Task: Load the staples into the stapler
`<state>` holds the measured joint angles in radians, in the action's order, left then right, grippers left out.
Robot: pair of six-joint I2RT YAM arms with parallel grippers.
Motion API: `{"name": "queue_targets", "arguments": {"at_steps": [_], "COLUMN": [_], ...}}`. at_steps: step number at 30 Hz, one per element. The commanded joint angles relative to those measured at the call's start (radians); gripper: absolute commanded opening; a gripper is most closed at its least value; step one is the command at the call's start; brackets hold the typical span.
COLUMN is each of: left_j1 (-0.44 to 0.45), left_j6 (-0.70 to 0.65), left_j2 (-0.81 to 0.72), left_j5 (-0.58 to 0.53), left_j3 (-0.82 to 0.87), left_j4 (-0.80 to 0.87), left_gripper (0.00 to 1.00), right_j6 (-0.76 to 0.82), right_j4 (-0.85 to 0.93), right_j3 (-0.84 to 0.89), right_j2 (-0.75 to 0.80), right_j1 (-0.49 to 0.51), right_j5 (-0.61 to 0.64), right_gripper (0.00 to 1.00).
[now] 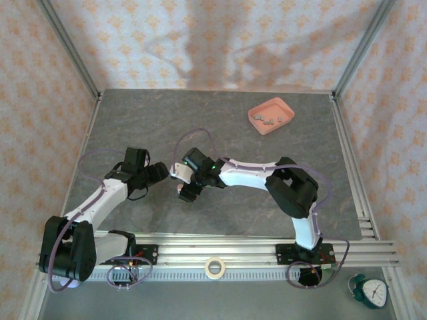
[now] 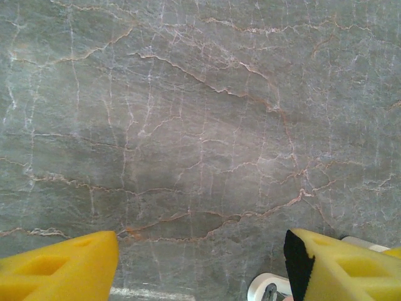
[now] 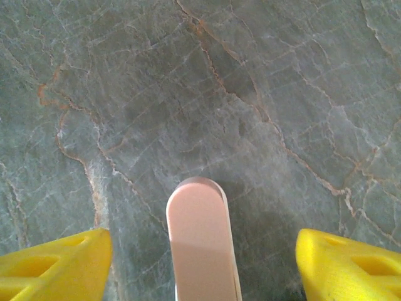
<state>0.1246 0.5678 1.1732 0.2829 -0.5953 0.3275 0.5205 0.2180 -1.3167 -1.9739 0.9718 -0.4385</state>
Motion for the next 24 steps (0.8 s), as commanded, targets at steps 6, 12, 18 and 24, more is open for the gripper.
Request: {"name": "queue_targets", "arguments": {"at_steps": [6,12,18,24], "left_j1": [0.002,0.002,0.001,0.001], "left_j6": [-0.003,-0.024,-0.063,-0.069], "left_j2": [-0.013,-0.018,-0.023,-0.033], "left_j5": [0.017,0.012,0.019,0.018], "left_j3": [0.009,0.003,-0.013,-0.014], "left_j4": [0.006,0.023,0.045,0.043], "left_gripper": [0.71,0.72,0.72,0.72], "right_j6": [0.054,0.095,0.149,0.16], "right_j4": [-0.068,-0.071,-0.095,-0.096], "right_j3": [-0.022,-0.014,0.027,0.045], "right_j2": [-0.03,-0.022,0.021,0.05], "right_j1": [-0.002,-0.003,-0.003,-0.003], "right_j5": [-0.024,-0.031,-0.056,-0.054], "right_gripper": [0.62,0.45,0.33,0.28]}}
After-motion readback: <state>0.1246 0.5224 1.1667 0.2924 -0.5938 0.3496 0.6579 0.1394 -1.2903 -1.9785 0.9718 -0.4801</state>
